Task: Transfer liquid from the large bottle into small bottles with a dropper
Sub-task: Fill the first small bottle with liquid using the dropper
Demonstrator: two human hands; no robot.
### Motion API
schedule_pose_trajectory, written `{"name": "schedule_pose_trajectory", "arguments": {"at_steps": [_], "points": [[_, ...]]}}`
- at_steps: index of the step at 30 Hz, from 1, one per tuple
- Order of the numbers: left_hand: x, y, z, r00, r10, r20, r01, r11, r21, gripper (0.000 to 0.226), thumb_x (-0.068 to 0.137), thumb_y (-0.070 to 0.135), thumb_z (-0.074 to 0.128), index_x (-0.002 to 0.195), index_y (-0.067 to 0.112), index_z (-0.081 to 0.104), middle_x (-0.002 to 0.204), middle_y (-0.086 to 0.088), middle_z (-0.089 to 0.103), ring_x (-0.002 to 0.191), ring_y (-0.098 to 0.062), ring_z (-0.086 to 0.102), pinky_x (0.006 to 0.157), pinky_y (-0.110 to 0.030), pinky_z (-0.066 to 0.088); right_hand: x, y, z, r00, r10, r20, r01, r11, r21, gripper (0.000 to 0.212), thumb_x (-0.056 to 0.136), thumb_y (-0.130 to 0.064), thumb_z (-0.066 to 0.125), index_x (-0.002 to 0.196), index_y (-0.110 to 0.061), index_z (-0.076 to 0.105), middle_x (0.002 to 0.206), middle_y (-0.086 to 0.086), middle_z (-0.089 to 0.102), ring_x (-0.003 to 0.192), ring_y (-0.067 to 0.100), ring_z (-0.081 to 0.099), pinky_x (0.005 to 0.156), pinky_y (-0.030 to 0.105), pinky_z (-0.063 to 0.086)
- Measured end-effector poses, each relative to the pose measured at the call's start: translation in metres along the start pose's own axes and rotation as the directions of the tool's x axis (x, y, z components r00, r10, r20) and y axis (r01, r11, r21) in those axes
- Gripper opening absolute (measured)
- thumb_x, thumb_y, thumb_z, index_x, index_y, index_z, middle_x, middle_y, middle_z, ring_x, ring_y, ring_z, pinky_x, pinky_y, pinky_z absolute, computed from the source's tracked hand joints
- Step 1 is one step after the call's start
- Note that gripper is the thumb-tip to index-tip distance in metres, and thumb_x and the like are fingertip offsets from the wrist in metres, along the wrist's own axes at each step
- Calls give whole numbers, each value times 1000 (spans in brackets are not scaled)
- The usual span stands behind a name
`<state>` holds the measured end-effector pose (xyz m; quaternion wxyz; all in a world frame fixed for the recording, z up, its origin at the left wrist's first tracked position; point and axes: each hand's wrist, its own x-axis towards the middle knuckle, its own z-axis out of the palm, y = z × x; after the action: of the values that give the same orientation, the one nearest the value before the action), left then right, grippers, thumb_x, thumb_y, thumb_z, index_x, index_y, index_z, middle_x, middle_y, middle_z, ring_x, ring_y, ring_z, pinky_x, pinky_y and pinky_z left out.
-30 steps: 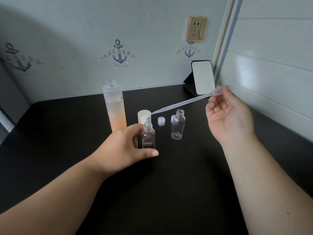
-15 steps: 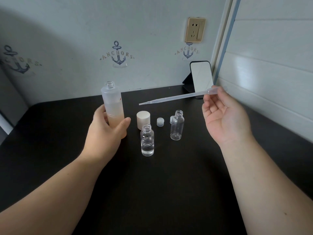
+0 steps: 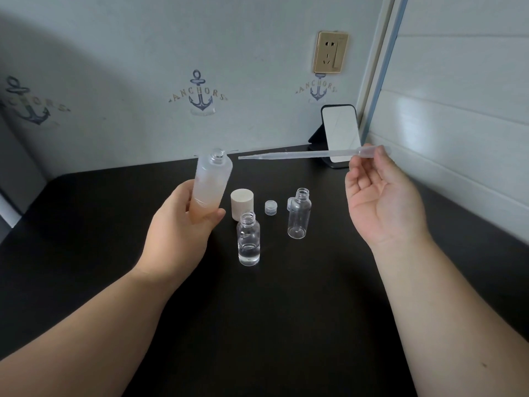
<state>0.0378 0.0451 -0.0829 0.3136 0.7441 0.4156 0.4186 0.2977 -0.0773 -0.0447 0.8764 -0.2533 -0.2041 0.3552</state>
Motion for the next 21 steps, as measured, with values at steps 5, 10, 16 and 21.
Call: {"name": "schedule_pose_trajectory", "arguments": {"at_steps": [5, 10, 16, 21], "points": [[-3, 7, 0, 995, 94, 14, -95, 994, 62, 51, 88, 29, 75, 104, 64, 40, 101, 48, 52, 96, 17, 53, 72, -19, 42, 0, -1, 0, 1000, -13, -11, 13, 1000, -14, 14, 92, -17, 69, 85, -7, 76, 87, 2, 75, 80, 15, 73, 72, 22, 55], [-2, 3, 1, 995, 102, 22, -104, 990, 95, 48, 88, 29, 75, 113, 59, 47, 102, 32, 59, 97, 4, 56, 75, -20, 41, 1, -1, -2, 999, -25, -25, 24, 999, -33, 14, 92, -17, 70, 98, -5, 70, 90, 4, 75, 82, 15, 73, 73, 23, 55], [-1, 0, 0, 992, 121, 21, -123, 980, 155, 42, 87, 26, 74, 115, 51, 54, 103, 27, 56, 100, 15, 49, 74, -13, 35, 1, -3, -2, 998, -50, -44, 47, 996, -75, 10, 93, -16, 68, 97, -6, 70, 84, 3, 73, 74, 14, 69, 70, 23, 54], [-1, 0, 1, 991, 129, 24, -131, 971, 199, 39, 86, 23, 74, 115, 45, 58, 99, 24, 56, 98, 16, 48, 71, -11, 34, 0, -3, 0, 995, -84, -58, 76, 990, -120, 13, 92, -10, 67, 82, -11, 75, 78, 1, 71, 64, 10, 62, 62, 20, 50]]}}
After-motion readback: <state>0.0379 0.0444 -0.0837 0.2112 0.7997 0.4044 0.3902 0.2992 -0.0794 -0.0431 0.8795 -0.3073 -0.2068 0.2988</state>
